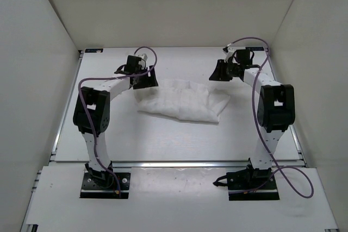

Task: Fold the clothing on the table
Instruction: Fold the skirt

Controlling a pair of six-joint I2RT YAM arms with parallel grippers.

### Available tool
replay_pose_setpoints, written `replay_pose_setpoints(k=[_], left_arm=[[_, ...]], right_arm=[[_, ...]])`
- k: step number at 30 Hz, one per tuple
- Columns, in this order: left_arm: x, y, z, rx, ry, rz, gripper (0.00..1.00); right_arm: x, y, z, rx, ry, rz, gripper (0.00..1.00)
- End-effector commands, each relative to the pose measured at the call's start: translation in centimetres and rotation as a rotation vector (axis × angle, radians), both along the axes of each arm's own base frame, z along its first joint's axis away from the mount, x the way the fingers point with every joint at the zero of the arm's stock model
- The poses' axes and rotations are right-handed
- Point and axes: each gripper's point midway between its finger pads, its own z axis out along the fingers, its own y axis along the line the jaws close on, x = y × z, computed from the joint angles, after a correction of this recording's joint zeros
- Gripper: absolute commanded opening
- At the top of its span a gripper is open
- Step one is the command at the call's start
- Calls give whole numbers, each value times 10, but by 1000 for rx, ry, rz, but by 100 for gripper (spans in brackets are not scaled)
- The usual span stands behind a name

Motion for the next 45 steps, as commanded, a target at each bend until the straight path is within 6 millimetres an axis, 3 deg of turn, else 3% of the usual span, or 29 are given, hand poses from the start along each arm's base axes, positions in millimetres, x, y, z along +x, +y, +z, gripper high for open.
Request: replay_pose_setpoints(k=[1,2,3,6,8,11,13,15,17,21,27,31,34,36,37,38,40,42,44,45], left_arm=[[9,-10,98,-77,-181,-31,82],[7,-17,108,-100,-204,-44,62],[-3,-25,126,-131,-235,-62,32],[-23,-53,138,-220,-251,-127,3],[-47,-75,119,-271,-200,-170,0],[-73,-92,84,-318,-125,-206,0],[-83,-93,63,-372,-74,-182,0],[-99,-92,37,-415,-13,-171,0],[-104,-90,23,-435,17,-153,0],[-110,-80,-10,-386,84,-106,0],[-103,-51,-33,-376,126,1,0],[-89,-38,-29,-381,109,31,0],[-80,-47,-17,-426,109,-6,0],[-76,-59,2,-483,98,-35,7],[-73,-64,11,-502,85,-55,10],[-69,-71,26,-523,55,-73,19],[-62,-76,47,-541,10,-88,33],[-52,-72,65,-556,-42,-86,45],[-43,-61,67,-546,-61,-51,46],[-36,-52,68,-534,-70,-31,46]], right_arm=[[-4,23,73,41,-120,41,25],[-11,31,76,65,-110,59,17],[-19,44,83,86,-112,76,9],[-46,66,84,137,-69,112,0],[-72,86,65,166,-19,150,0],[-98,97,39,208,54,175,0],[-119,97,12,230,128,191,1],[-126,97,-8,213,172,196,0],[-136,95,-30,168,223,203,0],[-130,90,-47,140,246,193,0],[-116,67,-59,118,270,150,0],[-110,46,-66,104,288,108,1],[-104,38,-52,138,272,110,1],[-92,35,-33,141,244,98,12],[-91,34,-29,124,230,98,22],[-84,36,-18,106,208,86,34],[-74,31,5,62,160,65,49],[-75,26,13,18,149,37,61],[-75,14,18,-55,143,-21,70],[-84,14,14,-73,170,-14,73]])
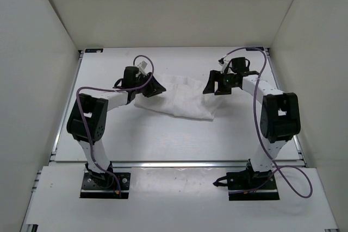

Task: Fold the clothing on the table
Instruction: Fold the skirt

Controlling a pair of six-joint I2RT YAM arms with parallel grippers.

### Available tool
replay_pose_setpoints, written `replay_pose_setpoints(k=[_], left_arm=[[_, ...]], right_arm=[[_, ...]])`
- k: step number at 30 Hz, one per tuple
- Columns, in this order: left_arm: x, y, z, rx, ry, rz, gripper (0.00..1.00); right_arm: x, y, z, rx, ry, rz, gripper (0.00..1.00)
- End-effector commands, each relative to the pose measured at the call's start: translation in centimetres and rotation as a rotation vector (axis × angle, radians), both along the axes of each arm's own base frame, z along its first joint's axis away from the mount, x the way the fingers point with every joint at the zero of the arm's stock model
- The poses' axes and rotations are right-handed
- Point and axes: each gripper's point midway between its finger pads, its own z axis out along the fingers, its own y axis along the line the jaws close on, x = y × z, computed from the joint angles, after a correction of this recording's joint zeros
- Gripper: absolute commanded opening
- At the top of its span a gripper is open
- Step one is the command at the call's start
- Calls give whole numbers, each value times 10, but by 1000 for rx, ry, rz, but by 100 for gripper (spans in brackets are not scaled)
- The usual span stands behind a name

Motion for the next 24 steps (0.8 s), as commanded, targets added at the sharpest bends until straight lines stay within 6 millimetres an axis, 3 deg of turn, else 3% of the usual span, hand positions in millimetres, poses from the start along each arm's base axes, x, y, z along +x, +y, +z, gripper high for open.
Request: replay_pose_setpoints(k=[1,2,3,6,9,13,14,24], left_arm=[[23,18,37,-12,-83,49,45],[27,20,40,8,-96,52,43],[28,29,29,78,-81,79,41],[33,46,18,311,-81,101,36],[28,57,7,482,-76,90,31],[25,73,-4,582,-50,124,8],[22,76,-10,595,-28,116,2],[19,81,-34,695,45,89,0]], right_arm=[[-13,-19,16,-159,-11,-55,74],[-14,-27,11,-215,-14,-75,74],[-23,-33,0,-275,8,-77,76],[-45,-36,-19,-358,54,-68,79],[-59,-36,-35,-339,104,-70,80],[-61,-32,-44,-311,125,-101,80],[-53,-30,-42,-305,107,-114,80],[-35,-8,-45,-231,91,-96,82]])
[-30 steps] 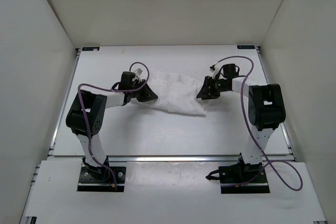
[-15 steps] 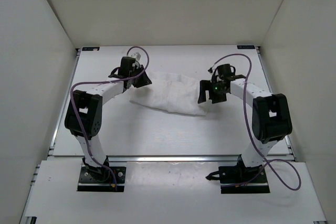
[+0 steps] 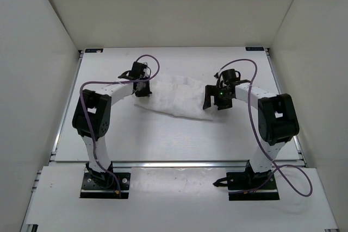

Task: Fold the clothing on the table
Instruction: Fold the skirt

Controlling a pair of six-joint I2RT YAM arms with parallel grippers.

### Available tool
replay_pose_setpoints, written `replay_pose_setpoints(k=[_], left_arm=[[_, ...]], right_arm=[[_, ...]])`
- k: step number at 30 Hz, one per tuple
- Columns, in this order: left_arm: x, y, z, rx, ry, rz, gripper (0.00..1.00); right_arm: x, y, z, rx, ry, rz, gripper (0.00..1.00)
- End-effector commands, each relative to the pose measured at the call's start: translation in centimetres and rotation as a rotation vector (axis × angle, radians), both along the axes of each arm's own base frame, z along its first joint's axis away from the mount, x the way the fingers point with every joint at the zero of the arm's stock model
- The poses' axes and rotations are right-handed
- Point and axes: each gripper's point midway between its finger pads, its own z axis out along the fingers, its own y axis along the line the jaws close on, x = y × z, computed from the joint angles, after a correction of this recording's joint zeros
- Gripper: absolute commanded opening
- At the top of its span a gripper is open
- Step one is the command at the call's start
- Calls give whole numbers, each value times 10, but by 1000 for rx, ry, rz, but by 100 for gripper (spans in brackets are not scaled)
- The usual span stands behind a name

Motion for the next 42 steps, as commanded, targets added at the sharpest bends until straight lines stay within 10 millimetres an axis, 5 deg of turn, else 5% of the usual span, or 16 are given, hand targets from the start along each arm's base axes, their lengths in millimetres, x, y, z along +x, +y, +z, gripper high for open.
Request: replay_pose_setpoints(k=[1,6,9,15,18,24,29,32,35,38,42], left_arm=[[1,3,0,44,13,-1,0],[-4,-1,-10,62,55,-8,0],[-10,-11,-15,87,71,-32,0],[-25,-25,-22,97,102,-53,0],[-42,-34,-29,90,133,-71,0],[-61,-55,-40,16,173,-95,0],[-64,-88,-38,-44,180,-157,0],[-65,-104,-41,-81,189,-173,0],[-62,-112,-44,-149,203,-155,0],[-62,-113,-49,-184,224,-151,0],[-56,-112,-51,-234,230,-118,0]], right_arm=[[19,10,5,56,-42,-11,82],[24,18,-9,38,-24,14,75],[23,24,-19,37,15,28,54],[18,23,-48,-51,84,30,34],[21,15,-46,-62,70,8,8],[58,-25,6,-40,-63,-80,0],[91,-35,84,19,-222,-83,0],[101,-14,122,52,-297,-9,0],[99,29,146,105,-331,96,1],[91,80,153,135,-335,192,2],[83,124,154,175,-321,272,1]])
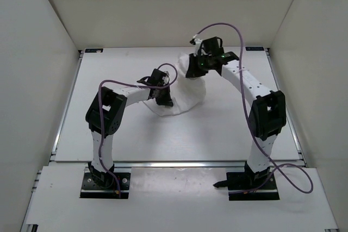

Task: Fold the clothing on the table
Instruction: Fold the skirt

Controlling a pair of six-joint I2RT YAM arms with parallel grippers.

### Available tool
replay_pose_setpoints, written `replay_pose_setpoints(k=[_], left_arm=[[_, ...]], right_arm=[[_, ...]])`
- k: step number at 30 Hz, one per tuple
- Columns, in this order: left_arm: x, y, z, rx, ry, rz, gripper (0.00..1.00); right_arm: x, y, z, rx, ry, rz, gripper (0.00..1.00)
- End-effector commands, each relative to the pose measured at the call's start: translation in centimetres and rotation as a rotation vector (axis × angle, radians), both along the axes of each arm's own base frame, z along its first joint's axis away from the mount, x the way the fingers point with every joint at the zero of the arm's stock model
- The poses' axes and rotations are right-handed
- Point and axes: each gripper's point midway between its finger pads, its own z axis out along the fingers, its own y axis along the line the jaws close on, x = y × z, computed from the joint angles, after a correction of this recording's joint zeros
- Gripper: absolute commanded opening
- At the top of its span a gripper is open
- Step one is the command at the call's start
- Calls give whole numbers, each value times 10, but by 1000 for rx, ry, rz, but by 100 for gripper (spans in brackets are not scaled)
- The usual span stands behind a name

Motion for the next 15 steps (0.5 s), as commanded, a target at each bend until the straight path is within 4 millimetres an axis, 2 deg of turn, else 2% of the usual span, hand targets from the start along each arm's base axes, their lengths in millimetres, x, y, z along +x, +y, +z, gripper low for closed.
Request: replay_pose_setpoints(k=[1,3,4,6,7,10,15], left_arm=[[-10,5,-25,-17,87,26,0],[-8,8,-26,-46,98,42,0],[-10,9,-29,-59,108,52,0],[-14,13,-33,-108,145,76,0],[-11,11,-29,-138,134,84,0],[-12,20,-34,-199,171,124,0],[-14,25,-33,-256,181,161,0]], right_arm=[[-15,37,-1,40,48,92,1],[-26,60,4,85,54,147,0],[-26,64,-1,90,56,153,1],[-37,84,1,135,72,191,0],[-36,87,-3,151,83,192,1],[-42,106,-7,223,119,232,0],[-53,144,-10,281,165,329,0]])
